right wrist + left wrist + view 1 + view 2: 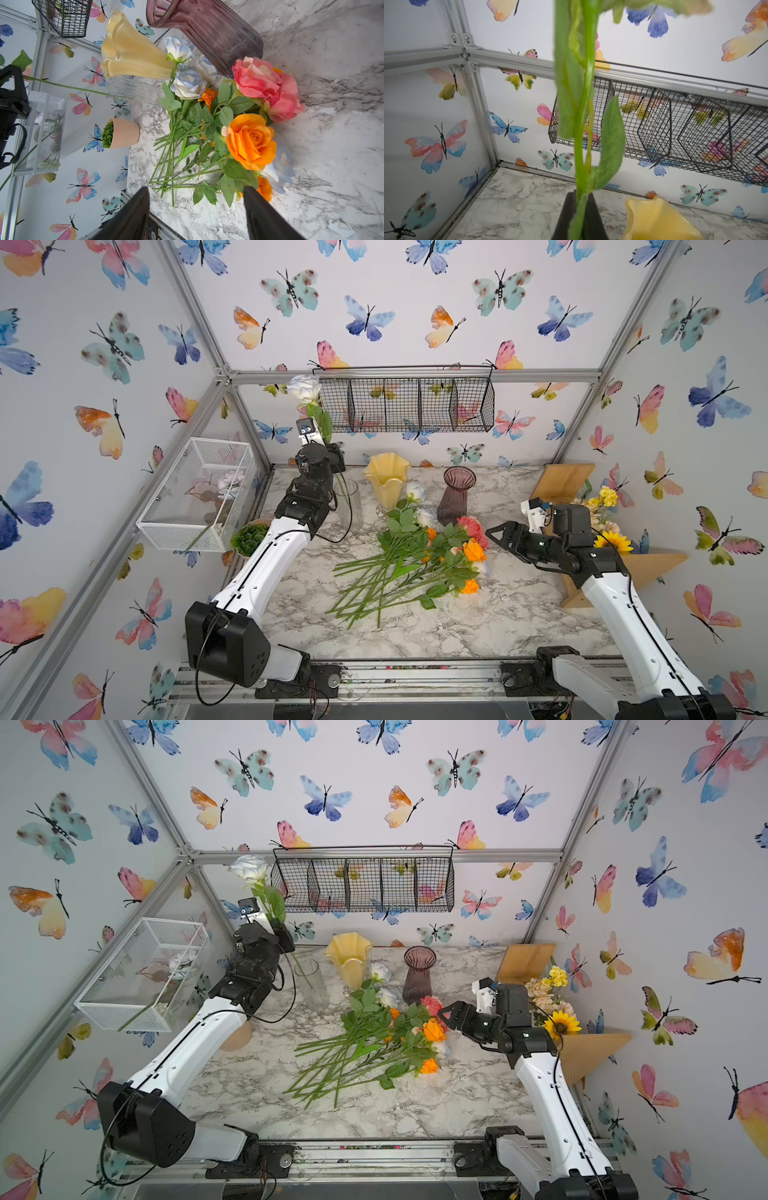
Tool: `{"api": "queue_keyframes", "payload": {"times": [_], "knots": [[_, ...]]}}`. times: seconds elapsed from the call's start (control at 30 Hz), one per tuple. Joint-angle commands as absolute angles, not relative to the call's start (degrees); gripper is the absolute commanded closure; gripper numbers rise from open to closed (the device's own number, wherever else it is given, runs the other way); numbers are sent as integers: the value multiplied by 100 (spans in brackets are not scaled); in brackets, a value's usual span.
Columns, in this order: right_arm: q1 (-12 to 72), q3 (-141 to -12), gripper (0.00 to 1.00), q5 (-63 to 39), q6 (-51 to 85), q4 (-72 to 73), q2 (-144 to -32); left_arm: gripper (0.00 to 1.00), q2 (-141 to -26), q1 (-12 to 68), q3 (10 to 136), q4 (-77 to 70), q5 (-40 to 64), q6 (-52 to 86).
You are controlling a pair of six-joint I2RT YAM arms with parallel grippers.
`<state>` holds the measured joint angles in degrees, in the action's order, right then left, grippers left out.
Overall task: Arrange the flowers in different vases according to their colors
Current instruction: Insert the flower into the vase.
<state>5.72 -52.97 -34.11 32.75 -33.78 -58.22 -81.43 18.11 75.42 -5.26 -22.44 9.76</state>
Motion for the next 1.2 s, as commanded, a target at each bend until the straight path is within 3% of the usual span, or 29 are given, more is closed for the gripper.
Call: {"api": "queue_keyframes", "payload": {"times": [0.0,0.23,0.33,0.9,1.17], "knots": [[598,-5279,27,-3357,3217,-3271,-5810,94,-8239,1806,7606,-348,-2008,1081],[598,-5296,27,-3356,3243,-3292,-5757,45,-8265,1808,7712,-10,-1599,1080],[598,-5369,26,-3352,3235,-3339,-5741,34,-8180,1815,7734,48,-1510,1141],[598,-5394,27,-3533,3341,-3344,-5607,18,-6911,2019,7542,814,-1033,1708],[598,-5236,27,-3616,3331,-3356,-5612,17,-6641,3700,6928,1606,-1693,1673]]}}
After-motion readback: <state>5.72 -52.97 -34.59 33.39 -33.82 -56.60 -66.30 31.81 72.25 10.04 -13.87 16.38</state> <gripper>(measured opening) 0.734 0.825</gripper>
